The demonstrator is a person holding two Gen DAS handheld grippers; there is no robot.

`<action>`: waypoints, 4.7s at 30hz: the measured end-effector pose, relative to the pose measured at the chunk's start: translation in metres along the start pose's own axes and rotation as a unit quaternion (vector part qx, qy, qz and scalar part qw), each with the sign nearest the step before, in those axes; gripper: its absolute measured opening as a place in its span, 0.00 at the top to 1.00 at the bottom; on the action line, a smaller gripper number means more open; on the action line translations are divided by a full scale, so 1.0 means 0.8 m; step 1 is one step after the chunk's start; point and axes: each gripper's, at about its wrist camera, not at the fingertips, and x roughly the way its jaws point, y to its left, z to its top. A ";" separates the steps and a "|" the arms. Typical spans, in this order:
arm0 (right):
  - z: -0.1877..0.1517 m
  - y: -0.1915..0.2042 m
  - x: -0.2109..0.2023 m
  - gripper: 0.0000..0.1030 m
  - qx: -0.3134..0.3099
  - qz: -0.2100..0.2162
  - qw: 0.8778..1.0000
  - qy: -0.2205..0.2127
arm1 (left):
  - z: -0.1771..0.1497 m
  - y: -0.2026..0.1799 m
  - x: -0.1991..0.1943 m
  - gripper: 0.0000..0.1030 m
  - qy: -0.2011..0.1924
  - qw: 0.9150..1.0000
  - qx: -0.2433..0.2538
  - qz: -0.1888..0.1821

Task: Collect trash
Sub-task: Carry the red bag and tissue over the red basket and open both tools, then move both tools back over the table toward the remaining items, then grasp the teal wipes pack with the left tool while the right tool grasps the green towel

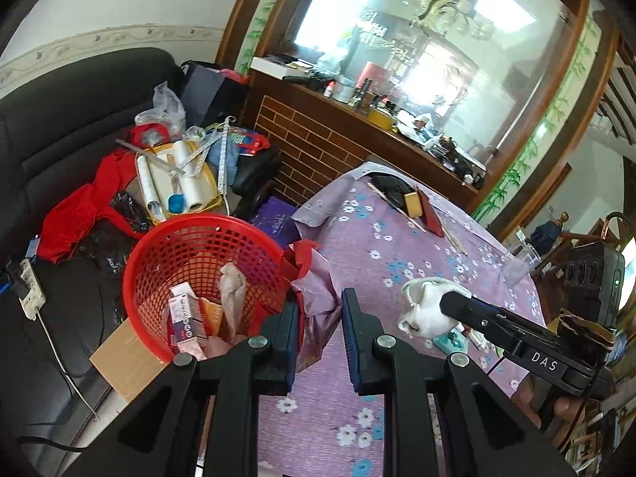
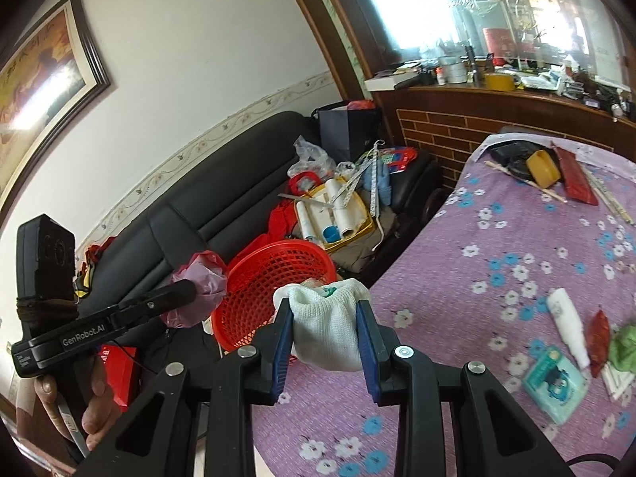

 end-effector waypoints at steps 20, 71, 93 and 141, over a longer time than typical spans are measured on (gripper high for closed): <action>0.016 0.018 0.063 0.68 0.003 0.020 0.999 0.029 | 0.007 0.046 0.025 0.79 0.014 1.000 -0.022 0.010; -0.010 -0.046 0.017 0.34 0.078 0.041 0.996 -0.015 | -0.023 -0.007 0.071 0.37 0.069 0.997 0.003 0.029; -0.107 -0.214 -0.257 0.26 0.173 -0.050 0.974 -0.139 | -0.121 -0.290 0.129 0.37 0.173 0.976 0.109 -0.075; -0.093 -0.444 -0.183 0.26 0.272 -0.169 0.945 -0.061 | -0.138 -0.344 0.328 0.25 0.157 0.979 0.013 0.130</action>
